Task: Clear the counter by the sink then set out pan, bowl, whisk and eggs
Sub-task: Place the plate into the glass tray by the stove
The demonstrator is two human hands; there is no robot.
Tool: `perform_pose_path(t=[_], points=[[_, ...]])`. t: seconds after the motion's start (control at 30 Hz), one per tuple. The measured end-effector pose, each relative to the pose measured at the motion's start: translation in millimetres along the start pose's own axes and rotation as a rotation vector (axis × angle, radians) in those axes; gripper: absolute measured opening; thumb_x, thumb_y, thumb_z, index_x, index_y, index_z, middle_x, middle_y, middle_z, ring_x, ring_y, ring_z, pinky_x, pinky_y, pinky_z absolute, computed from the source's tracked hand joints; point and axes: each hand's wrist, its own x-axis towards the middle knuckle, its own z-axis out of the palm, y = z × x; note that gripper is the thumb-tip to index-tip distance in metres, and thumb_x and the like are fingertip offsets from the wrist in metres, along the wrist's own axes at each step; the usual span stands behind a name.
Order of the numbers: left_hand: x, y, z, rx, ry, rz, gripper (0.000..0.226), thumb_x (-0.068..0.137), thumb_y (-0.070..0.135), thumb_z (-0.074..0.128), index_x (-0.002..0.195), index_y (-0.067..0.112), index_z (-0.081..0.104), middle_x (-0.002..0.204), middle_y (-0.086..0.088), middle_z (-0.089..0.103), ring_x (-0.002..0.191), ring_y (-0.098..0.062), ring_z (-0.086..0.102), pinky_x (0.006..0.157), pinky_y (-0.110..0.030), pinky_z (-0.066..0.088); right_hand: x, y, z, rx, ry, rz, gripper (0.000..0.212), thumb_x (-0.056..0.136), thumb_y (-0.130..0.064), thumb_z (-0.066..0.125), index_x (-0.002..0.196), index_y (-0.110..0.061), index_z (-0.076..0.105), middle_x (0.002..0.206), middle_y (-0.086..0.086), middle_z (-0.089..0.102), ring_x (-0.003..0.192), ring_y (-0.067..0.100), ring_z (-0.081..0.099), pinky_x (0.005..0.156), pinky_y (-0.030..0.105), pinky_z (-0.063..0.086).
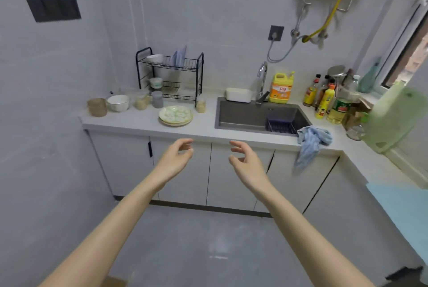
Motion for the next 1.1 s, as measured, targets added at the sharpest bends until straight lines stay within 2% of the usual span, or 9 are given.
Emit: perform_pose_path(t=[0.17, 0.33, 0.47, 0.57, 0.67, 0.73, 0.8, 0.9, 1.1], points=[[45, -45, -39, -0.031, 0.077, -0.076, 0.034, 0.097, 0.021, 0.048, 0.131, 0.021, 0.050, 0.121, 0.004, 0.055, 0.118, -0.015, 0.052, 0.103, -0.040, 0.043, 67, -15, 59, -0.029, -0.101, -0.020, 0.044, 0.095, -0.013, 0.048, 0.137, -0.026, 0.044, 0.130, -0.003, 0.050, 0.082, 0.004, 0.054, 0.060, 0.009, 0.043], [104, -91, -58, -0.040, 0.083, -0.156, 0.035, 0.097, 0.023, 0.048, 0.133, 0.023, 0.048, 0.118, 0.008, 0.053, 0.118, -0.015, 0.053, 0.103, -0.041, 0.043, 138, -5, 107, -0.037, -0.156, -0.009, 0.045, 0.093, -0.013, 0.048, 0.137, -0.025, 0.045, 0.130, -0.002, 0.051, 0.084, 0.006, 0.054, 0.066, 0.014, 0.043], [176, -124, -74, -0.039, 0.102, -0.215, 0.035, 0.097, 0.024, 0.048, 0.132, 0.024, 0.048, 0.120, 0.005, 0.055, 0.116, -0.016, 0.054, 0.102, -0.041, 0.044, 210, 14, 141, -0.036, -0.183, 0.006, 0.045, 0.093, -0.014, 0.048, 0.136, -0.025, 0.045, 0.130, -0.002, 0.050, 0.086, 0.009, 0.056, 0.071, 0.020, 0.043], [236, -142, -87, -0.024, 0.096, -0.250, 0.034, 0.097, 0.024, 0.048, 0.131, 0.024, 0.048, 0.117, 0.007, 0.055, 0.114, -0.016, 0.055, 0.100, -0.038, 0.045, 272, 26, 164, -0.029, -0.192, 0.025, 0.044, 0.094, -0.016, 0.049, 0.136, -0.025, 0.045, 0.130, -0.003, 0.050, 0.085, 0.008, 0.056, 0.068, 0.019, 0.044], [297, -157, -102, -0.010, 0.098, -0.290, 0.030, 0.096, 0.022, 0.048, 0.126, 0.026, 0.049, 0.115, 0.005, 0.057, 0.109, -0.018, 0.058, 0.093, -0.035, 0.046, 335, 34, 187, -0.023, -0.209, 0.057, 0.044, 0.094, -0.017, 0.049, 0.137, -0.026, 0.043, 0.129, -0.003, 0.049, 0.084, 0.004, 0.055, 0.076, 0.022, 0.043], [331, -167, -111, -0.004, 0.107, -0.311, 0.032, 0.096, 0.021, 0.048, 0.128, 0.023, 0.049, 0.115, 0.004, 0.057, 0.111, -0.019, 0.056, 0.096, -0.037, 0.045, 371, 41, 201, -0.032, -0.216, 0.077, 0.045, 0.094, -0.017, 0.048, 0.138, -0.025, 0.042, 0.131, -0.002, 0.048, 0.085, 0.006, 0.056, 0.078, 0.024, 0.043], [357, -177, -118, 0.009, 0.113, -0.333, 0.035, 0.096, 0.020, 0.048, 0.131, 0.021, 0.049, 0.119, 0.000, 0.057, 0.110, -0.018, 0.055, 0.096, -0.038, 0.044, 398, 49, 213, -0.064, -0.221, 0.102, 0.046, 0.094, -0.017, 0.048, 0.139, -0.024, 0.040, 0.133, 0.002, 0.047, 0.091, 0.014, 0.057, 0.081, 0.027, 0.045], [394, -197, -126, 0.044, 0.106, -0.356, 0.038, 0.096, 0.020, 0.047, 0.134, 0.021, 0.047, 0.127, -0.004, 0.056, 0.110, -0.021, 0.056, 0.094, -0.038, 0.046, 439, 66, 233, -0.136, -0.220, 0.138, 0.050, 0.093, -0.018, 0.050, 0.141, -0.023, 0.037, 0.137, 0.009, 0.043, 0.111, 0.024, 0.053, 0.097, 0.036, 0.043], [468, -239, -132, 0.113, -0.003, -0.374, 0.050, 0.099, 0.022, 0.044, 0.147, 0.021, 0.031, 0.144, -0.006, 0.042, 0.117, -0.017, 0.049, 0.087, -0.024, 0.037, 495, 105, 266, -0.252, -0.215, 0.281, 0.062, 0.092, -0.020, 0.051, 0.148, -0.022, 0.025, 0.143, 0.015, 0.032, 0.127, 0.036, 0.038, 0.106, 0.042, 0.032]])
